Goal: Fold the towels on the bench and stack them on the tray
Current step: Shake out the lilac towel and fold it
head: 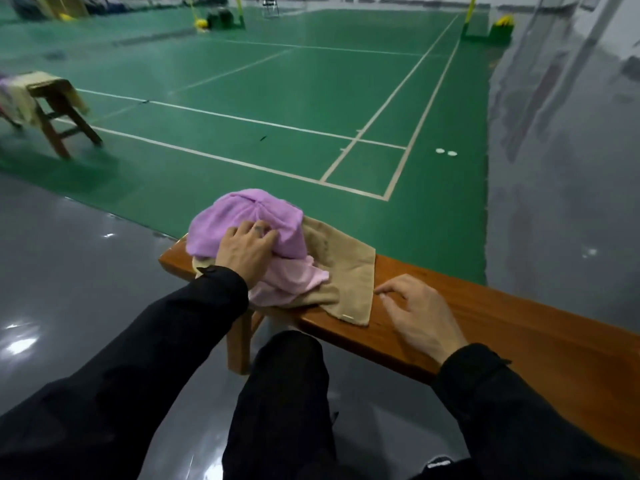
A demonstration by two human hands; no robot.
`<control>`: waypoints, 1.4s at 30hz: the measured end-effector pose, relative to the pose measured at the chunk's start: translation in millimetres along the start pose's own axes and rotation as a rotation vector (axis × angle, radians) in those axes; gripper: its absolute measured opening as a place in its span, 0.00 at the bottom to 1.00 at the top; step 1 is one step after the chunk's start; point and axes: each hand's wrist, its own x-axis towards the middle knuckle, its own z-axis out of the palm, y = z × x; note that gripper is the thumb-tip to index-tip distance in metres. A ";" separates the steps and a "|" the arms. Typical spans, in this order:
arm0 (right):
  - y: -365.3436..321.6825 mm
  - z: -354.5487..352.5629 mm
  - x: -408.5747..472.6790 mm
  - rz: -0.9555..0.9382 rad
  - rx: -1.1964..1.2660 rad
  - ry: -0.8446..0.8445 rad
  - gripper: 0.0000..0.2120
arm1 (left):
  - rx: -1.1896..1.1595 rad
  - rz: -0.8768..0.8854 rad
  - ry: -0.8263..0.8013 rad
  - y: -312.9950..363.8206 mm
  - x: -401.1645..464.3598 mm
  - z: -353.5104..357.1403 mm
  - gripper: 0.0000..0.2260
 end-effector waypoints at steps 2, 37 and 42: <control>1.8 -4.9 -2.2 0.010 -0.002 0.001 0.06 | -0.040 0.036 0.046 -5.4 5.8 0.7 0.15; -4.0 -273.6 -29.8 0.262 0.400 0.141 0.14 | -2.279 0.106 -0.640 179.6 96.5 -246.4 0.14; -19.8 -297.2 -22.3 0.254 0.467 0.216 0.15 | -2.324 0.138 -0.623 192.3 88.4 -223.9 0.14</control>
